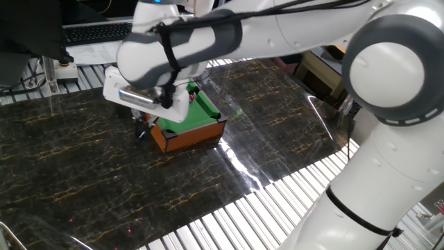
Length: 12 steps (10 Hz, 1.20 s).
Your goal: Hit the pool ball
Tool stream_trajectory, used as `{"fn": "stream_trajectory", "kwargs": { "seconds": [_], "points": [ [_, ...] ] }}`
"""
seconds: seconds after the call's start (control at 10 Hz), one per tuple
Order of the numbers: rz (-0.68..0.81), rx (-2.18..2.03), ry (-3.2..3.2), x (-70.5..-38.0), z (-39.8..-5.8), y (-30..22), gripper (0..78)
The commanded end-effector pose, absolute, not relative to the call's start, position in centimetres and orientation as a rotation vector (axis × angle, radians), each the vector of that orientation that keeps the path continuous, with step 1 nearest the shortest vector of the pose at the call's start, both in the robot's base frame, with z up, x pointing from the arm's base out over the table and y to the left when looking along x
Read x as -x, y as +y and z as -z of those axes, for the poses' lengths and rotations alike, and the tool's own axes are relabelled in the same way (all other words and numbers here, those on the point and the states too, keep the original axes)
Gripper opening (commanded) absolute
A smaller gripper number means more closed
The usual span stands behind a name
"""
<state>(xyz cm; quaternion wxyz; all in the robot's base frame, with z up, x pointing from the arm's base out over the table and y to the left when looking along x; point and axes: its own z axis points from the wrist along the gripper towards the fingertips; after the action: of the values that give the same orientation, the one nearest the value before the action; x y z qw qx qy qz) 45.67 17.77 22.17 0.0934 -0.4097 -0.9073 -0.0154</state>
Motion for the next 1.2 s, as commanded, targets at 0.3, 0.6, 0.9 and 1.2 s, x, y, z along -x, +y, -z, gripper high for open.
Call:
{"fn": "stream_trajectory", "kwargs": {
  "seconds": [0.3, 0.6, 0.9, 1.2],
  "points": [
    [0.090, 1.337, -2.607, -46.6, -22.0, 18.9, 1.1],
    [0.128, 1.380, -2.568, -47.5, -22.8, 19.2, 1.1],
    [0.137, 1.405, -2.545, -48.2, -23.1, 19.1, 1.1],
    [0.145, 1.402, -2.540, -48.5, -23.2, 19.1, 1.1]
  ]
}}
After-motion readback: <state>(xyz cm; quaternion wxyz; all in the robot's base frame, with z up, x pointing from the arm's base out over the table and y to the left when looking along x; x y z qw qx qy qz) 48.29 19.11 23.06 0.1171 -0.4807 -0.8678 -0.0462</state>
